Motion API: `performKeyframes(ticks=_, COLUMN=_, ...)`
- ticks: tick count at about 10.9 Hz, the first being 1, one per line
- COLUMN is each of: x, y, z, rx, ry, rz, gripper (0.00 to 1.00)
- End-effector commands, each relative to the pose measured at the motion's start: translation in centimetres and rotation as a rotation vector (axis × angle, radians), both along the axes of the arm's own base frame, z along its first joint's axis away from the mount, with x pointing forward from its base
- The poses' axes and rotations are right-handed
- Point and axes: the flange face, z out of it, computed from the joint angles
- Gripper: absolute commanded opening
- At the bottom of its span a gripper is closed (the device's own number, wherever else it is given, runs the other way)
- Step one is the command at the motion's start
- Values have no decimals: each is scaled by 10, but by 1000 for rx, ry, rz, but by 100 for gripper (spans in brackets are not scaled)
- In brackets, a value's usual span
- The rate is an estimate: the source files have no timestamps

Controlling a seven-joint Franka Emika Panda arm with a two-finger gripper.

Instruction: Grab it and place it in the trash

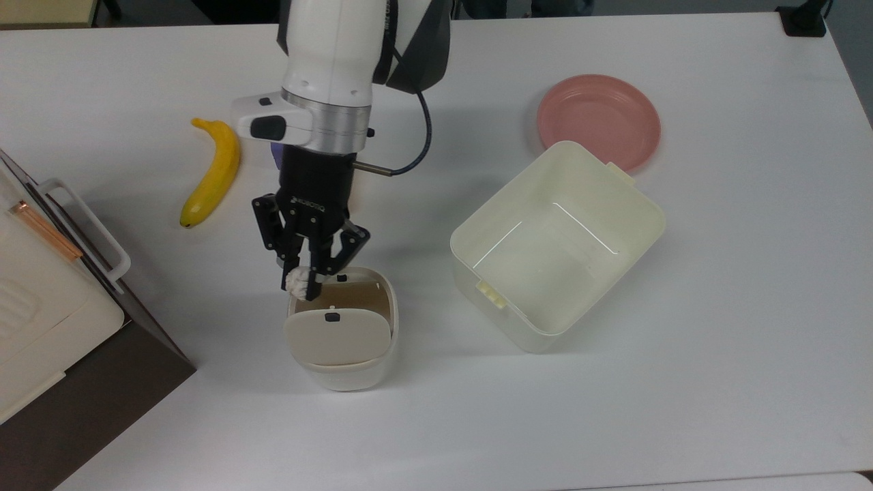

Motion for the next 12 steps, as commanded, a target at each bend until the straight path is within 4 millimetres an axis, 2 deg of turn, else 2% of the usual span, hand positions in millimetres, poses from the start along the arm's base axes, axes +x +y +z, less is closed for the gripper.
performKeyframes(ticks=1, x=3, y=15, z=-11, rx=17, ry=15, rz=-18, gripper=100)
performKeyframes(ticks=4, x=3, y=23, z=-8, rx=29, ry=14, rz=-23, gripper=100)
performKeyframes(ticks=5, x=0, y=26, z=0, rx=29, ry=18, rz=-18, gripper=100)
performKeyframes(ticks=6, x=-8, y=27, z=8, rx=23, ry=97, rz=-23, gripper=100)
performKeyframes(ticks=7, x=-21, y=44, z=18, rx=24, ry=219, rz=0, gripper=100)
performKeyframes(ticks=8, x=-38, y=45, z=31, rx=29, ry=344, rz=12, gripper=100)
performKeyframes(ticks=10, x=-77, y=67, z=43, rx=-8, ry=623, rz=156, gripper=100)
performKeyframes(ticks=12, x=-102, y=67, z=62, rx=-25, ry=741, rz=253, gripper=100)
